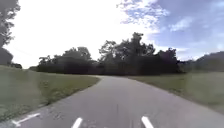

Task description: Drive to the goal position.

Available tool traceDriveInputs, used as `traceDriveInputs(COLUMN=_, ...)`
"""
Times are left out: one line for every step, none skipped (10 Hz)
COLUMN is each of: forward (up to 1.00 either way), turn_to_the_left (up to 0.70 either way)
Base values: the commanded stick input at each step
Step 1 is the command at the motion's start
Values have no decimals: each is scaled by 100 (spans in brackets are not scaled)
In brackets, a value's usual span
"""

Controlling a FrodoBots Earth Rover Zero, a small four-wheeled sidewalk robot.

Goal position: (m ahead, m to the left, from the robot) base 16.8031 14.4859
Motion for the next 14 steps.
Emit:
traceDriveInputs(forward=69, turn_to_the_left=3)
traceDriveInputs(forward=69, turn_to_the_left=3)
traceDriveInputs(forward=69, turn_to_the_left=3)
traceDriveInputs(forward=69, turn_to_the_left=3)
traceDriveInputs(forward=69, turn_to_the_left=3)
traceDriveInputs(forward=69, turn_to_the_left=5)
traceDriveInputs(forward=69, turn_to_the_left=34)
traceDriveInputs(forward=69, turn_to_the_left=34)
traceDriveInputs(forward=69, turn_to_the_left=34)
traceDriveInputs(forward=69, turn_to_the_left=34)
traceDriveInputs(forward=69, turn_to_the_left=34)
traceDriveInputs(forward=69, turn_to_the_left=34)
traceDriveInputs(forward=69, turn_to_the_left=31)
traceDriveInputs(forward=69, turn_to_the_left=18)
